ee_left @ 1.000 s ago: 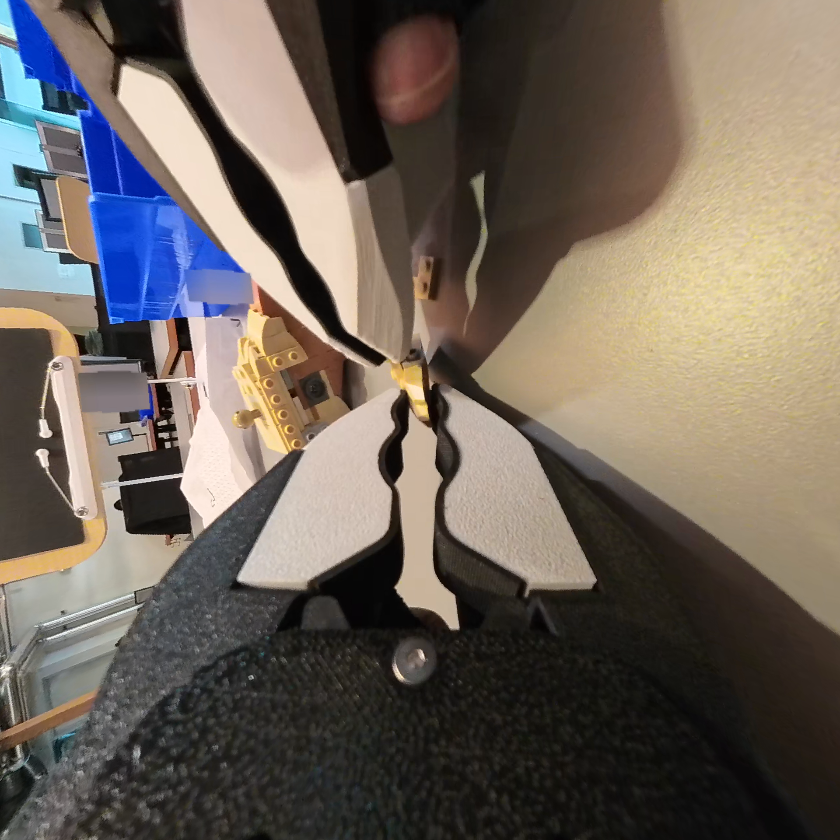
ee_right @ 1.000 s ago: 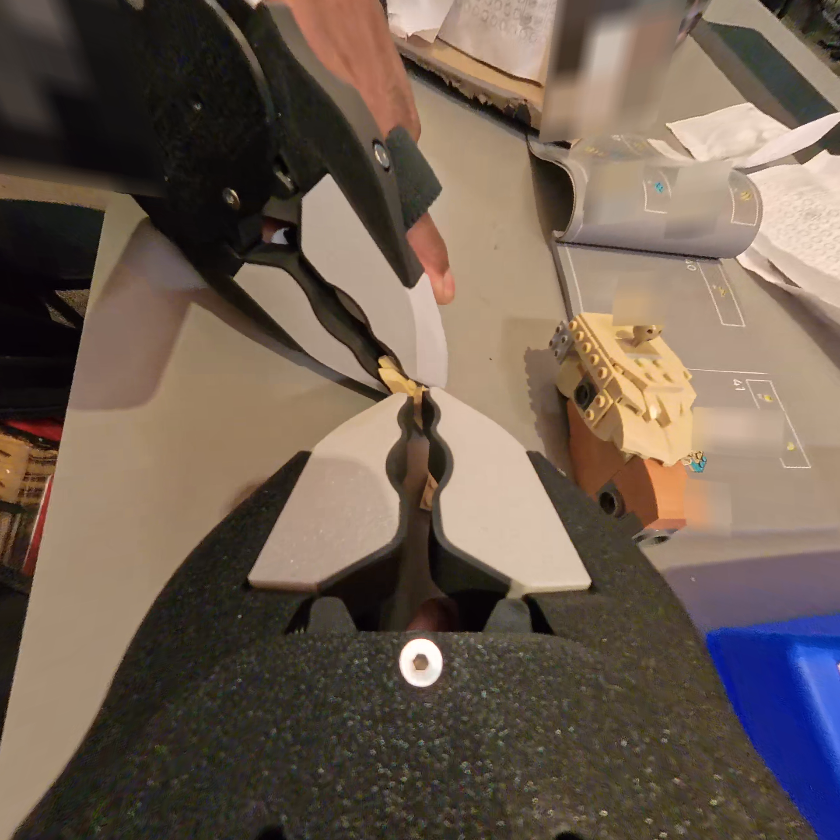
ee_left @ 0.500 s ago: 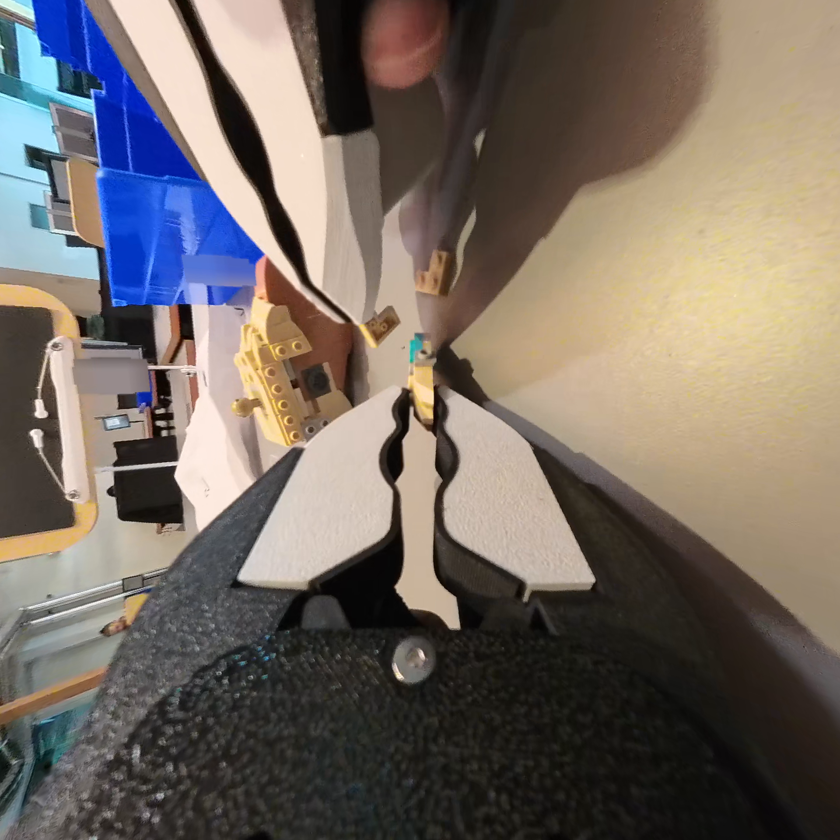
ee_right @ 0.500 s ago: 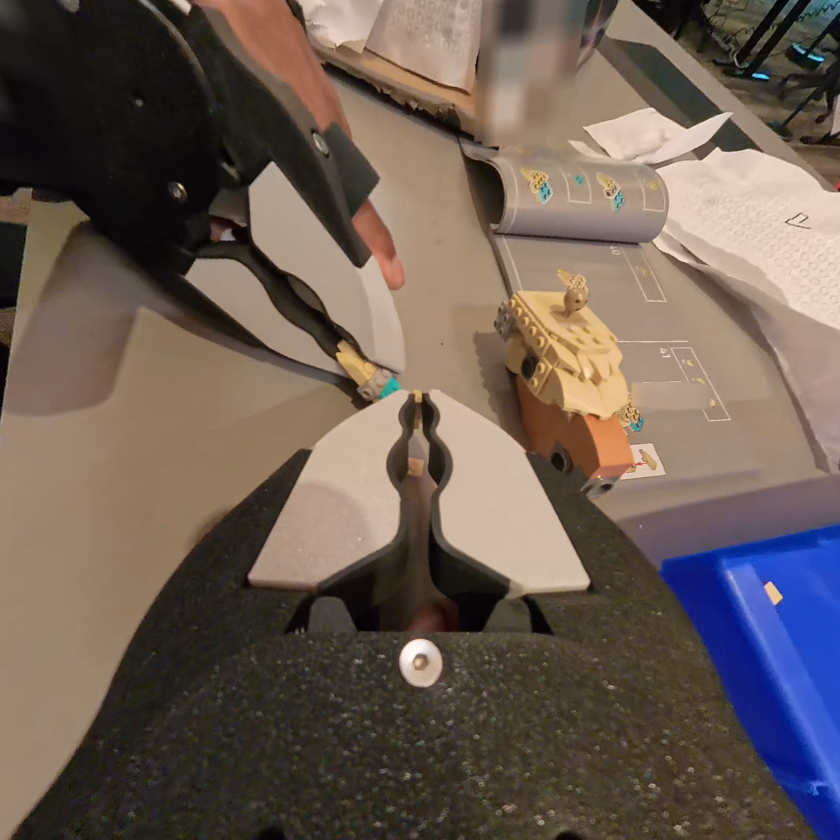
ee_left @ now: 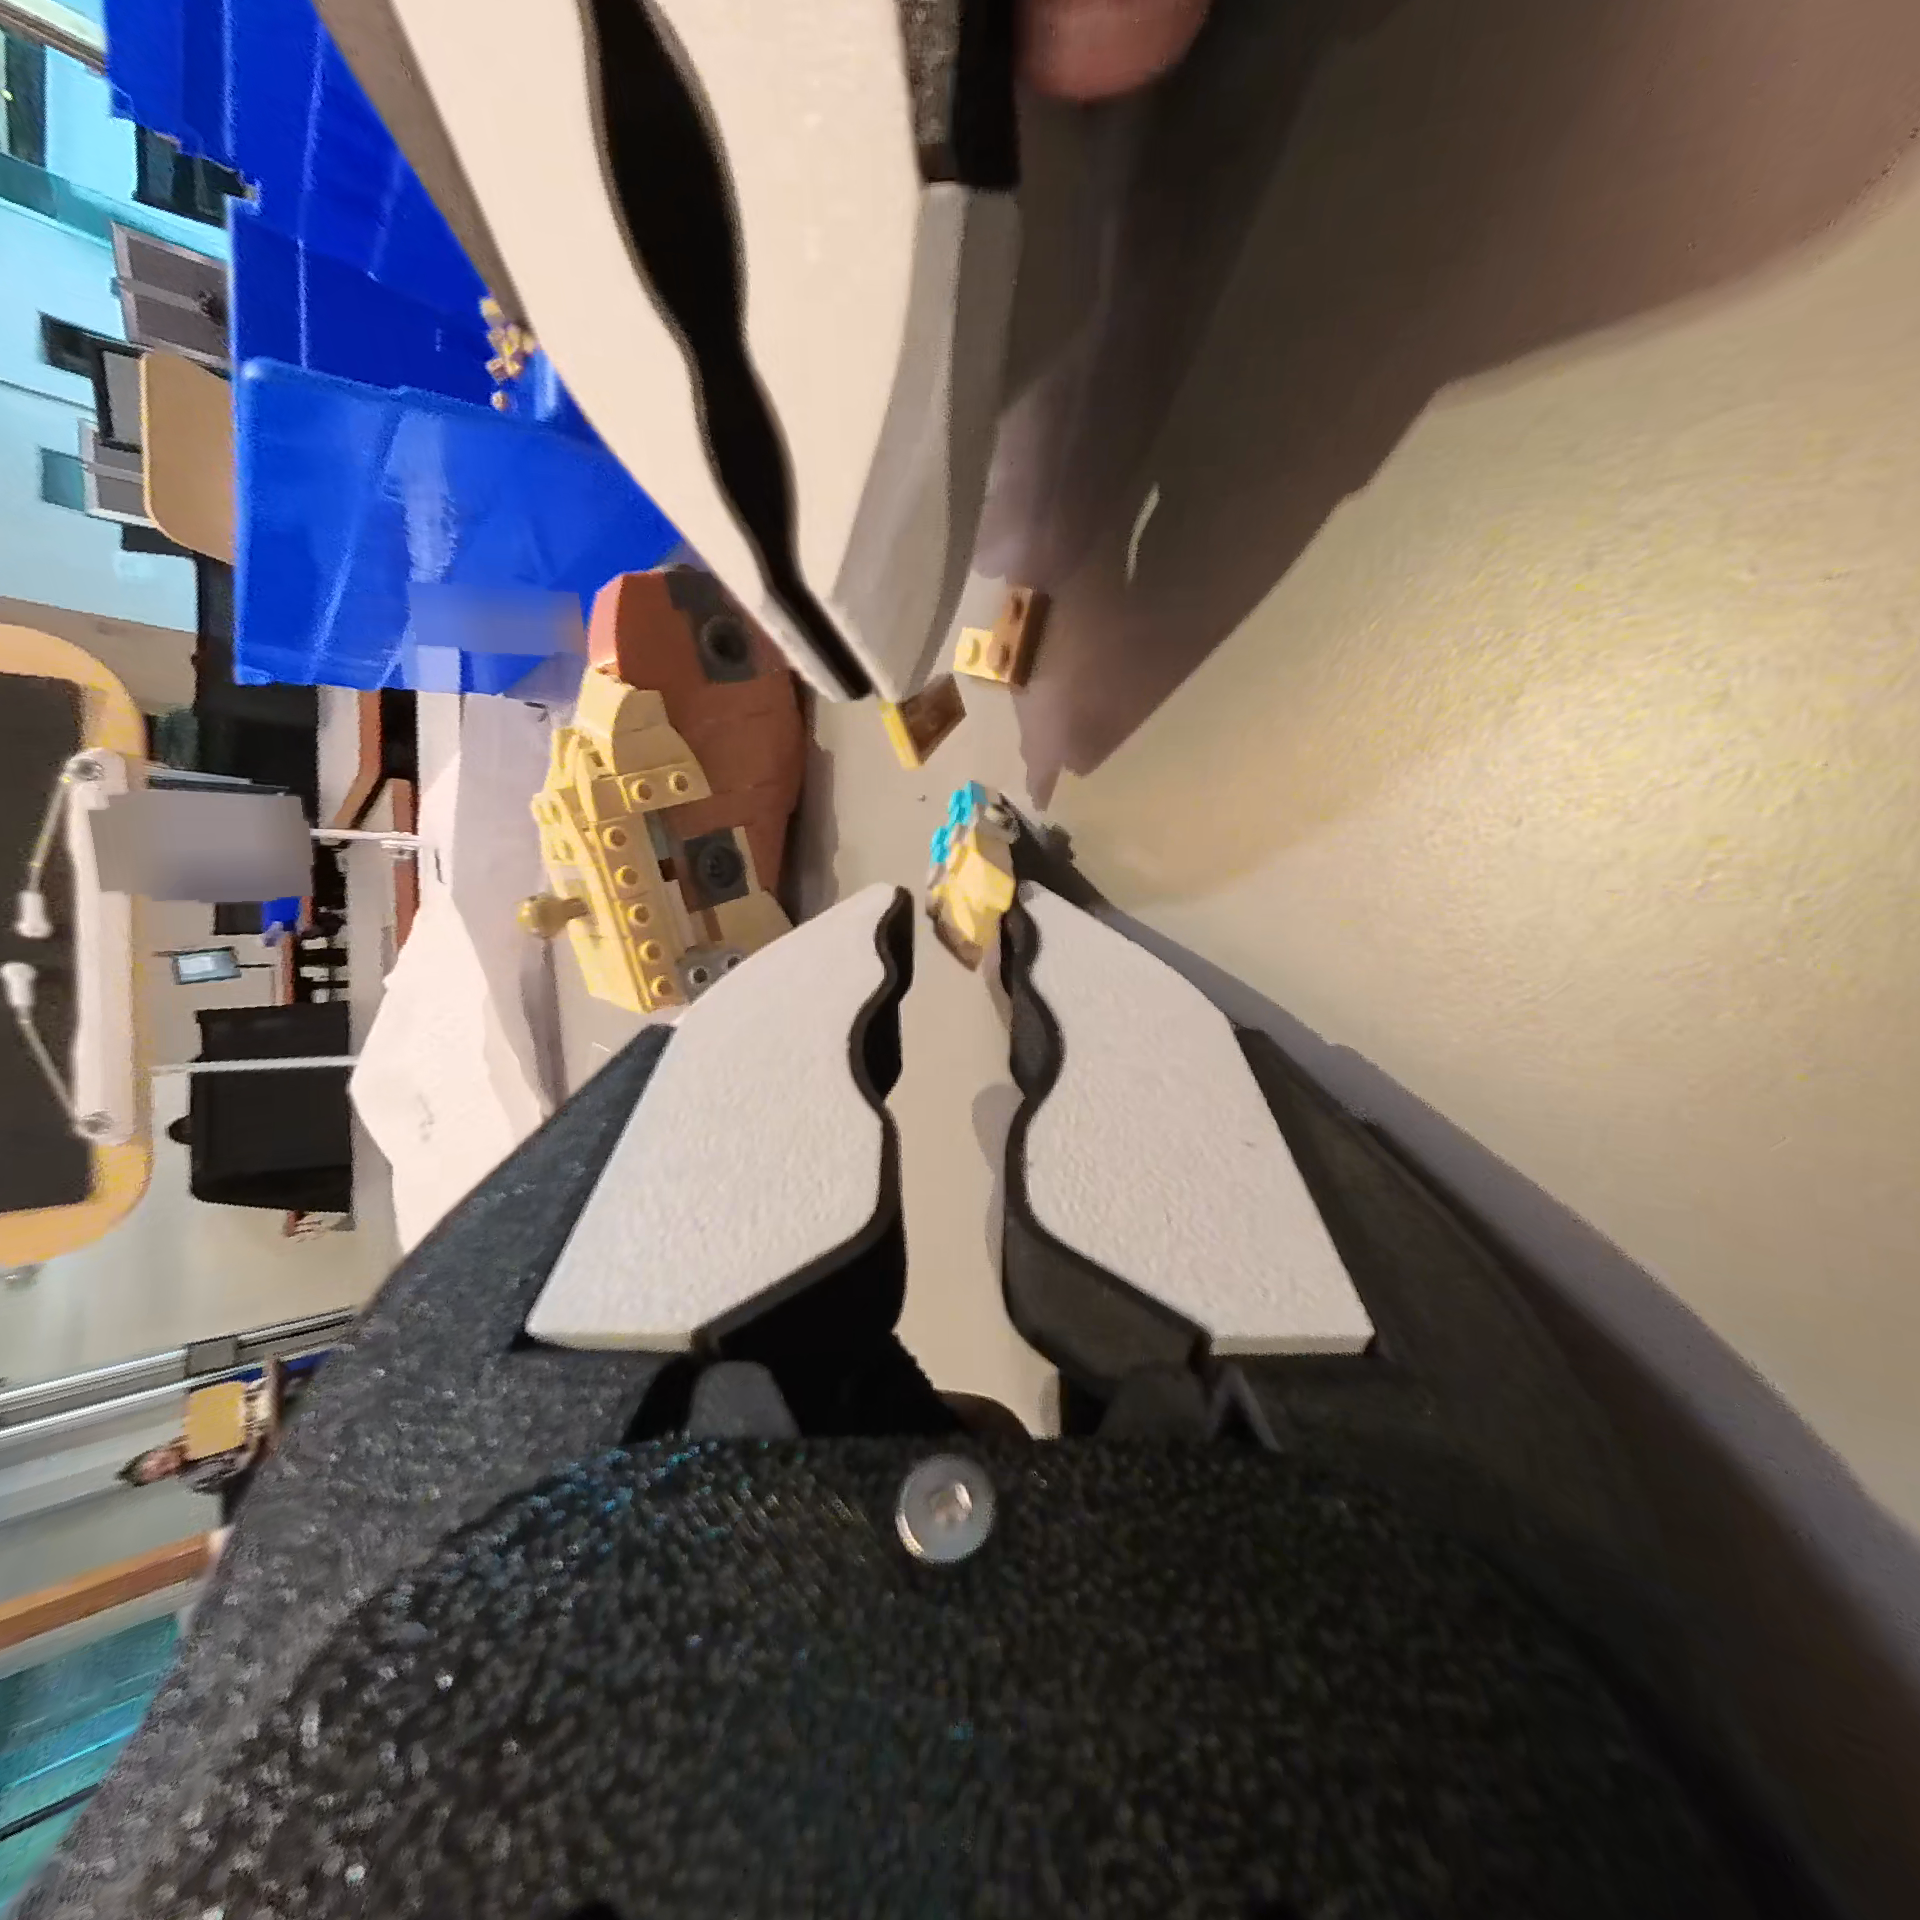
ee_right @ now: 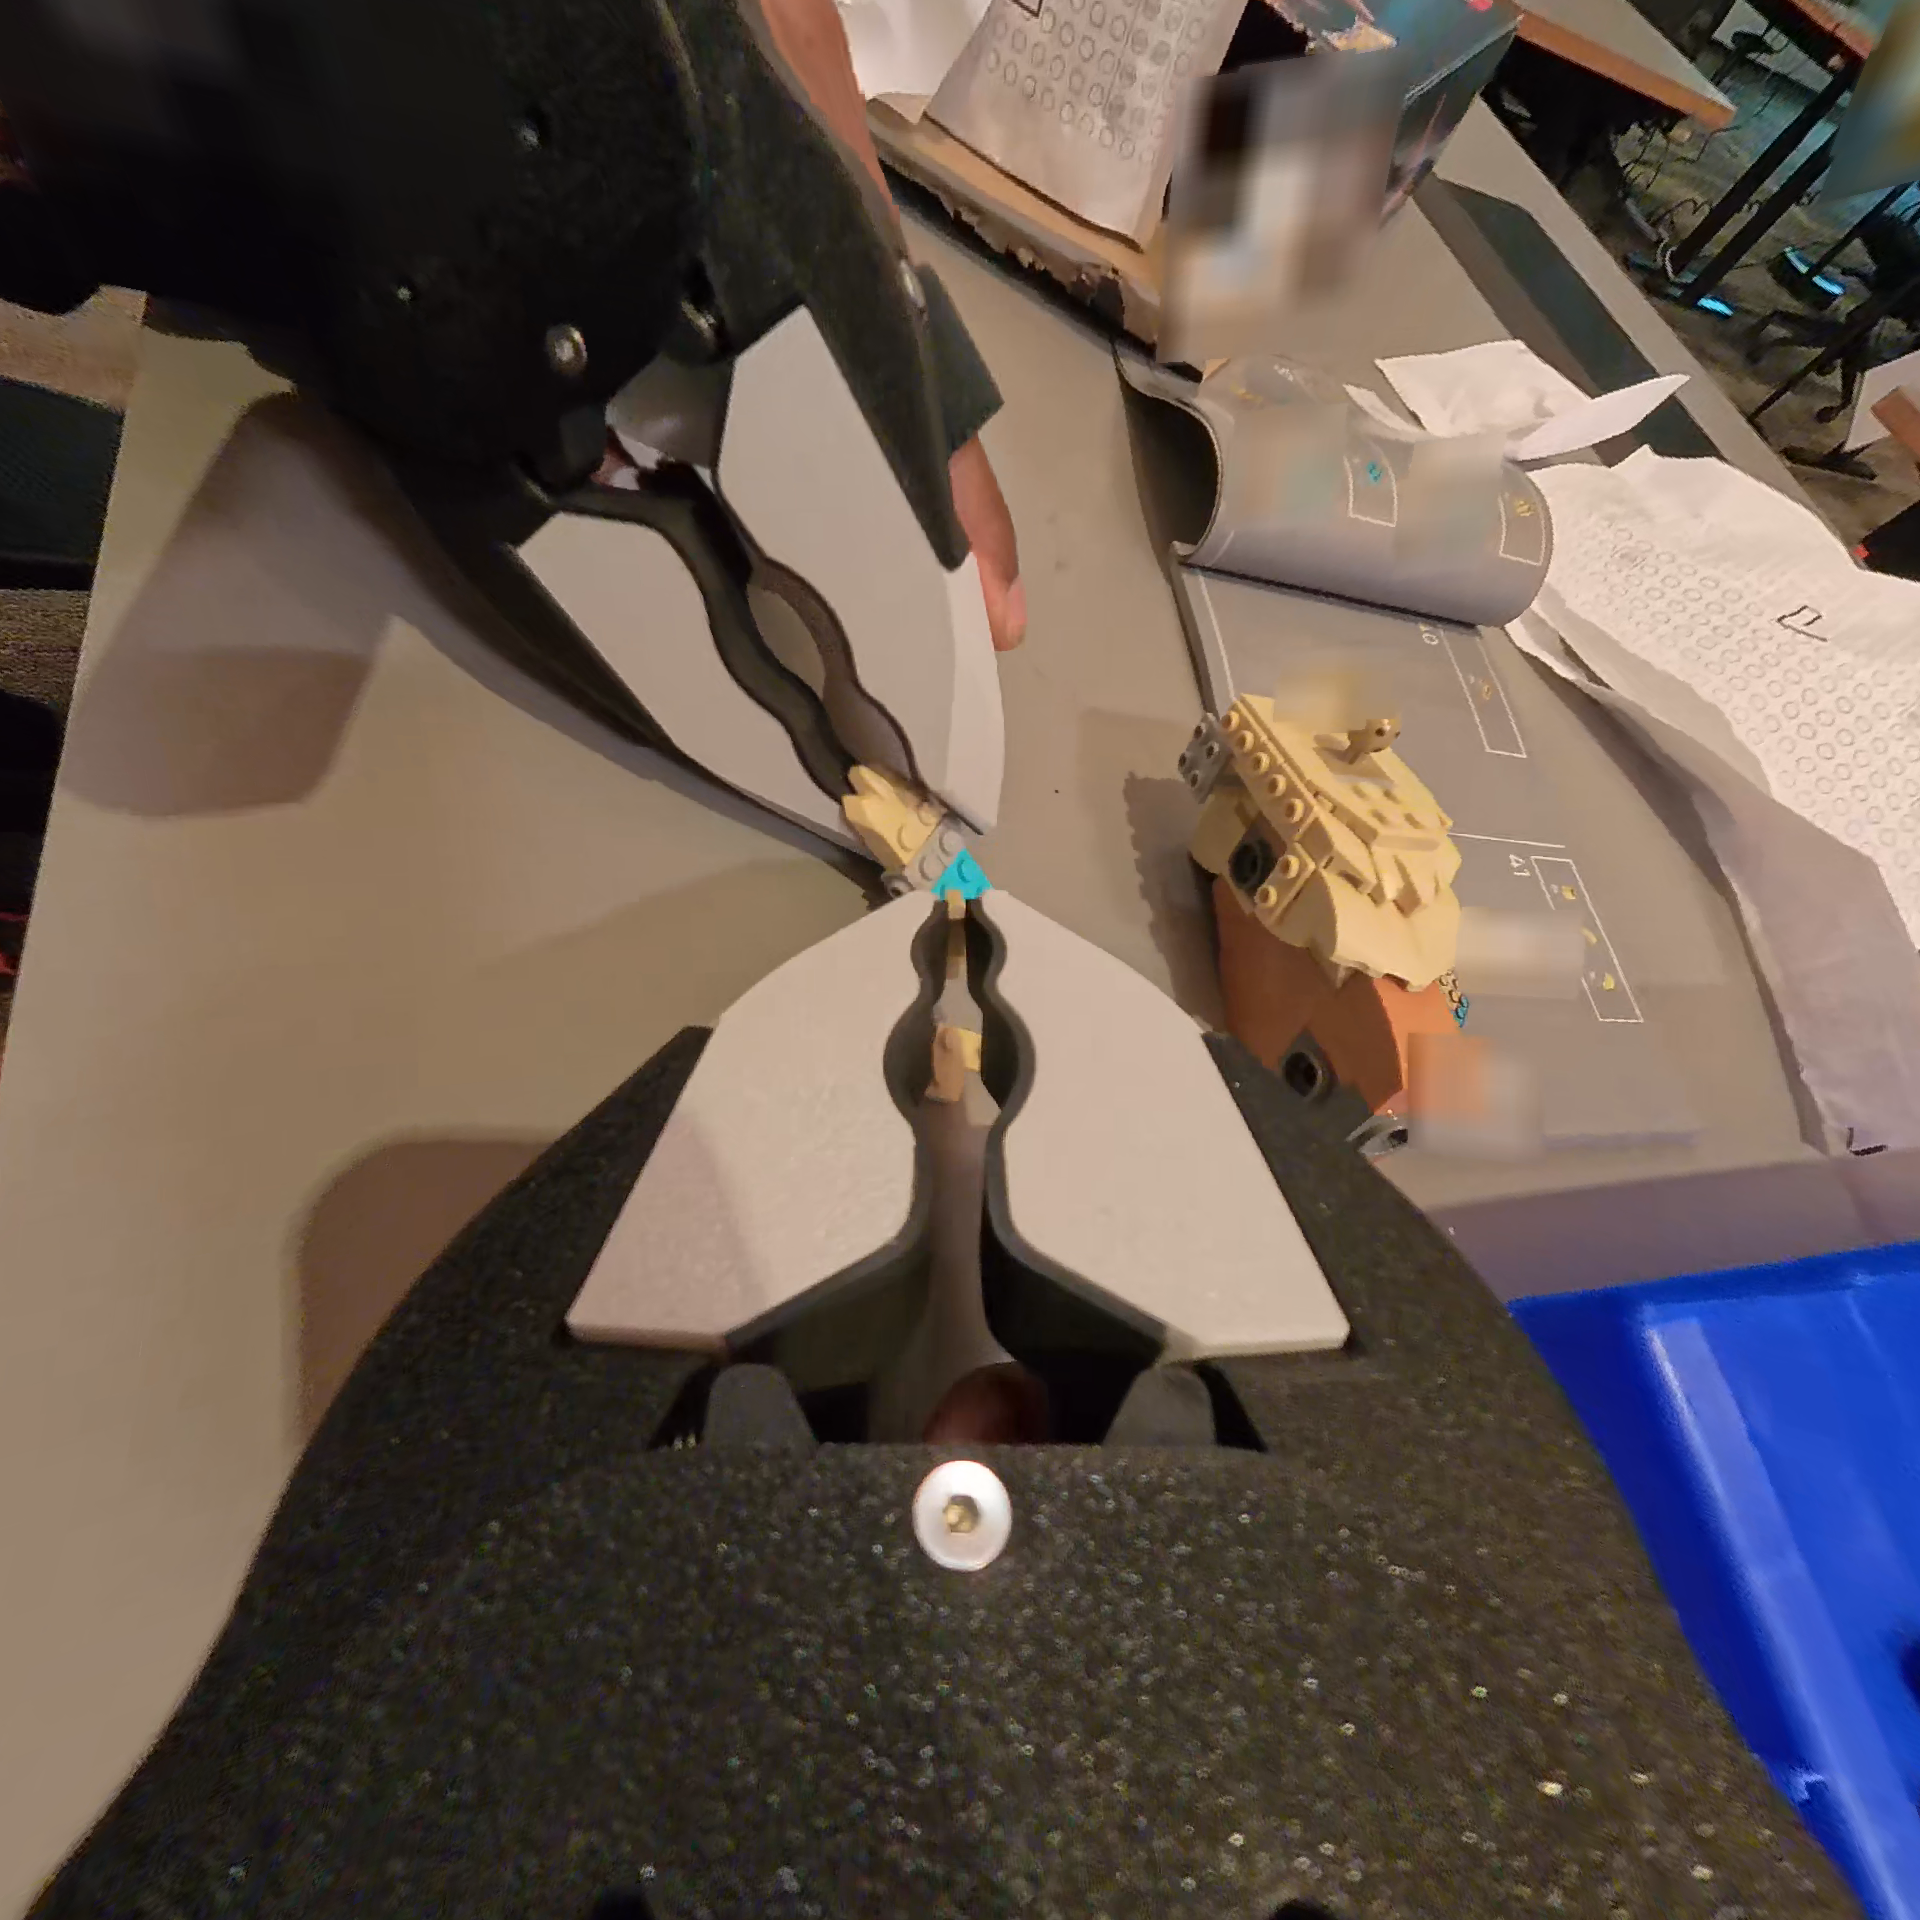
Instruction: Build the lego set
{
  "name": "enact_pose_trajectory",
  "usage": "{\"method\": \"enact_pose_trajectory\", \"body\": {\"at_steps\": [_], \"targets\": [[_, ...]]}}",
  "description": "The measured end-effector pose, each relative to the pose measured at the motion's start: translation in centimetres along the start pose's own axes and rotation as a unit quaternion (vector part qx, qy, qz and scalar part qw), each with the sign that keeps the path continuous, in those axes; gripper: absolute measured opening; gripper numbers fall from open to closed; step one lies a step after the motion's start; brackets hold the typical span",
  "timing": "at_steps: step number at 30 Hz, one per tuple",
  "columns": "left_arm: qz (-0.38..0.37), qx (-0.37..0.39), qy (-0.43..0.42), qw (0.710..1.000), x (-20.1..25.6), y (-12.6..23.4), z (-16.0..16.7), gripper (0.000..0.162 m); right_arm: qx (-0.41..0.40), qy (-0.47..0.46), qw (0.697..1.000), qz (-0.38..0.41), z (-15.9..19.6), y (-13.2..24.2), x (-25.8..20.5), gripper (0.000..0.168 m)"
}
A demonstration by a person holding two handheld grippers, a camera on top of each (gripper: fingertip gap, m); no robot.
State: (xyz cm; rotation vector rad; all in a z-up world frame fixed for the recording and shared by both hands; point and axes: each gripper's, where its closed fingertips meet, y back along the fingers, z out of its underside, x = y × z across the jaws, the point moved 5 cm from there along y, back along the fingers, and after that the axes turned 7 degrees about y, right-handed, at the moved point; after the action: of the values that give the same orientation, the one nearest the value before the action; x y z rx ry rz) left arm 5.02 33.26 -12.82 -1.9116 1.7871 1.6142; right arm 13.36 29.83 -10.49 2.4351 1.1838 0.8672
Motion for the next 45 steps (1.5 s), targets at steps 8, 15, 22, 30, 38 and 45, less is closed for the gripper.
{"method": "enact_pose_trajectory", "body": {"at_steps": [8,15,22,30,38,45], "targets": [[0.088,0.037,0.142,0.985,-0.2,1.5,0.5,0.035,0.006,-0.007,1.000,-0.007,-0.1,0.0,-0.1,0.003],[0.148,0.033,0.213,0.965,0.1,2.6,1.8,0.041,0.030,-0.018,0.999,-0.023,-0.6,0.0,-0.1,0.003],[0.188,-0.006,0.283,0.941,0.4,3.3,2.8,0.043,0.033,-0.007,0.999,-0.021,-1.1,-0.2,-0.4,0.003],[0.232,0.034,0.401,0.885,0.3,4.2,3.7,0.061,0.057,-0.014,0.998,-0.028,-1.6,-0.1,-0.3,0.003],[0.206,0.143,0.429,0.868,-1.2,6.2,3.0,0.055,0.111,0.004,0.993,-0.030,-3.4,0.0,-0.6,0.003],[0.207,0.185,0.430,0.859,-1.4,6.9,2.5,0.045,0.159,0.026,0.986,-0.050,-5.3,-0.6,-1.7,0.003]]}}
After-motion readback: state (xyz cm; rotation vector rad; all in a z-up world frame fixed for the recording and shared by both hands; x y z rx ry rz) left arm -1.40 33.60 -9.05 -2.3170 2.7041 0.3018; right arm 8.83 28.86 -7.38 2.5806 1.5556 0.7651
